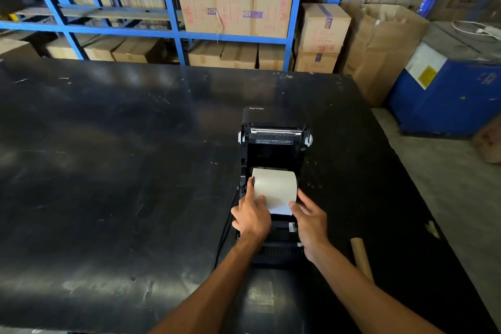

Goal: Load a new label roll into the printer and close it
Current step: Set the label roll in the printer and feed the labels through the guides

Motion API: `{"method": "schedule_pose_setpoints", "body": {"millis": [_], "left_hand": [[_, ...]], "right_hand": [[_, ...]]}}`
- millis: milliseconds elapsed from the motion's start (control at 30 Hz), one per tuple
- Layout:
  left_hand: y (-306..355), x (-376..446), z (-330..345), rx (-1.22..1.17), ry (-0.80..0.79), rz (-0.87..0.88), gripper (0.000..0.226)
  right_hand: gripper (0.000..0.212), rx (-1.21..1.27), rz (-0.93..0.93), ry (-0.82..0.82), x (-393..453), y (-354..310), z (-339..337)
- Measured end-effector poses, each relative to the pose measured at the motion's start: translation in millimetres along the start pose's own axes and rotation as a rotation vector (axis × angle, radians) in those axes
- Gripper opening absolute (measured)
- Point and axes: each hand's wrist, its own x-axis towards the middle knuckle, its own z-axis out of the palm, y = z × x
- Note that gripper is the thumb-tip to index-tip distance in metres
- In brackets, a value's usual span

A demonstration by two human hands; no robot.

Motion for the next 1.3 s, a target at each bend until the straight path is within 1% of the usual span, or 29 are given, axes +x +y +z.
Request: {"method": "schedule_pose_setpoints", "body": {"millis": [267,400,500,567,800,967,1100,1200,1300], "left_hand": [[1,6,-3,0.046,-0.055,-0.037,0.057],[1,9,-4,0.181,-0.095,-0.010,0.051],[1,8,-6,0.077,-0.081,-0.072,0.055],[2,7,-7,0.048,-0.078,-0.073,0.057],[-1,11,-4,0.087,-0.067,-0.063,0.057],[-6,14,-6,0.100,-0.068,-0.038,0.056],[-10,16,-10,0.023,-0.053,-0.041,0.061],[-13,14,-13,-0.062,0.000,-0.051,0.067],[-12,13,-16,-0.103,0.018,-0.089,0.053]], "right_hand": [[0.044,-0.039,0.012,0.005,5,3,3],[0.044,-0.052,0.018,0.017,7,4,4],[0.044,-0.064,0.025,0.025,7,4,6],[0.044,-0.066,0.028,0.031,7,4,7],[0.045,-0.095,0.012,0.065,7,3,9],[0.043,-0.219,-0.022,0.105,8,2,10],[0.041,-0.351,-0.043,0.127,5,2,12],[0.032,-0.365,-0.006,0.173,2,-1,13],[0.025,-0.316,0.053,0.168,2,-7,12]]}}
